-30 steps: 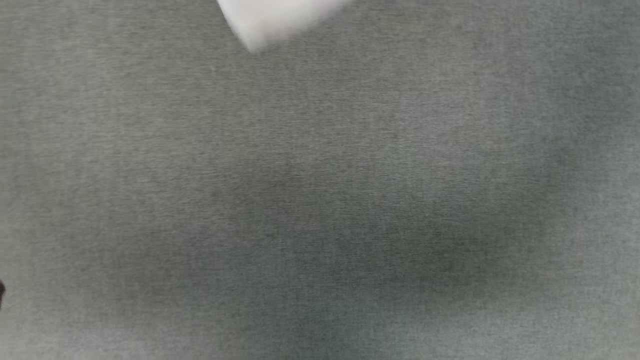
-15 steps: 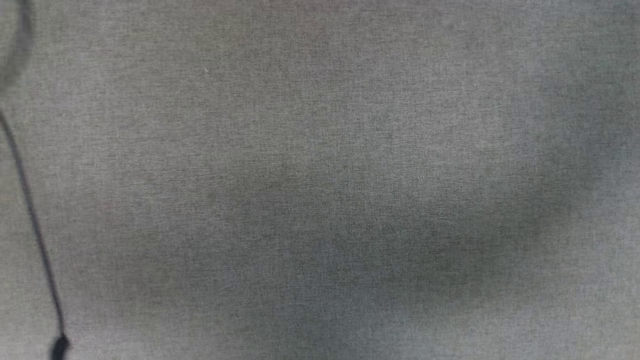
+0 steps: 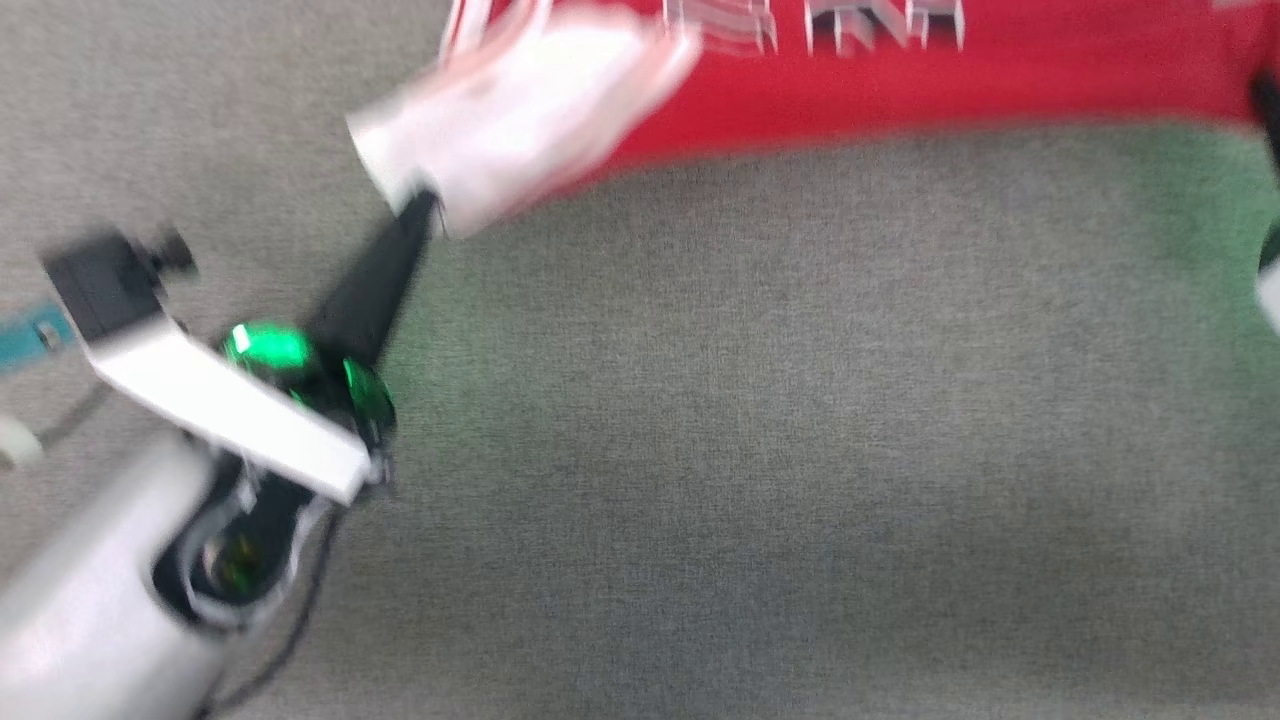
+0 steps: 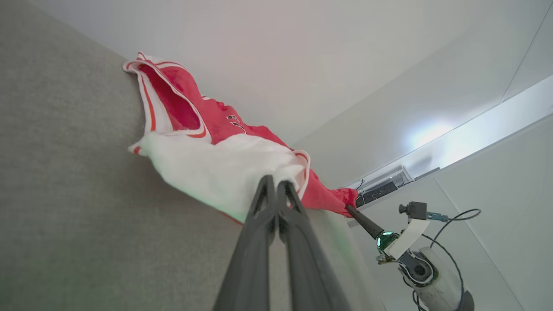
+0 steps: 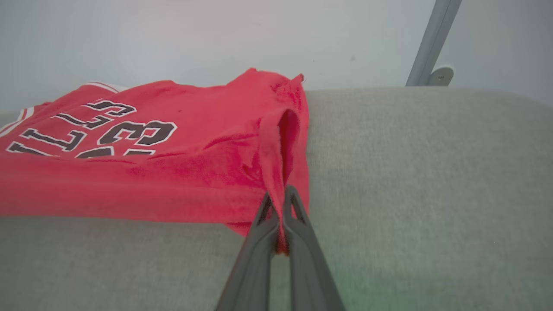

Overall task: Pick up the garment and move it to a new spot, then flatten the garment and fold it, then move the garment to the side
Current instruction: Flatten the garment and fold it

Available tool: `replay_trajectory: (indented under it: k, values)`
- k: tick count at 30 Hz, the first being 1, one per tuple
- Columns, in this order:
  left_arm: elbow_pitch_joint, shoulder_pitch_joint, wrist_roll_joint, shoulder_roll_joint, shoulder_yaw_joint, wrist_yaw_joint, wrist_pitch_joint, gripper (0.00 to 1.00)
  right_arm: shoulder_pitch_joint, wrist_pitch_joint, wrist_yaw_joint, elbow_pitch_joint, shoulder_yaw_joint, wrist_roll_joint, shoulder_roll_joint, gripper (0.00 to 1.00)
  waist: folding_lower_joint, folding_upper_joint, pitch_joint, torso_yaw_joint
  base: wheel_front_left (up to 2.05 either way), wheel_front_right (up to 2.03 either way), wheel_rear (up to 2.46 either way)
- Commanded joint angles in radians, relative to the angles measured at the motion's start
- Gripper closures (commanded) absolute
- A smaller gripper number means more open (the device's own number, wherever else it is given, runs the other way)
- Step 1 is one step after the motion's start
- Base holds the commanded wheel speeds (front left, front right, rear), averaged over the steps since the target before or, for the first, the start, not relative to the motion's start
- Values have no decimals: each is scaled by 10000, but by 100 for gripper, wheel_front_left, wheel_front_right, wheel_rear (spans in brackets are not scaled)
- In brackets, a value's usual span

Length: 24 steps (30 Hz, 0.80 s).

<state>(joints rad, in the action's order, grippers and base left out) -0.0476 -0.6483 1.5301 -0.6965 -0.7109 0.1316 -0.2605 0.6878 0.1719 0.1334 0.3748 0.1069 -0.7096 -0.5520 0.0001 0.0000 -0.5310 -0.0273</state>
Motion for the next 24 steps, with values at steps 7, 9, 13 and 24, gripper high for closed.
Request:
replay_trajectory:
  k: [7, 9, 13, 24]
  values:
    - [-1149, 3089, -1059, 140, 496, -29, -54, 100, -3679, 950, -49, -2454, -987, -608, -365, 100, -1, 0, 1070, 193, 0, 0, 0]
    - [-1545, 3721, -1237, 46, 537, -30, -55, 100, -4492, 1283, -47, -3092, -1306, -669, -320, 100, -1, 0, 1193, 217, 0, 0, 0]
    - [-2226, 4980, -1421, -75, 873, -29, -54, 100, -5964, 2014, -47, -4200, -2002, -588, -213, 100, -1, 0, 1342, 193, 0, 0, 0]
    - [-3105, 5929, -2133, -255, 1245, -29, -56, 100, -7261, 2940, -29, -5950, -3280, -468, 646, 100, -1, 0, 1181, 71, 0, 0, 0]
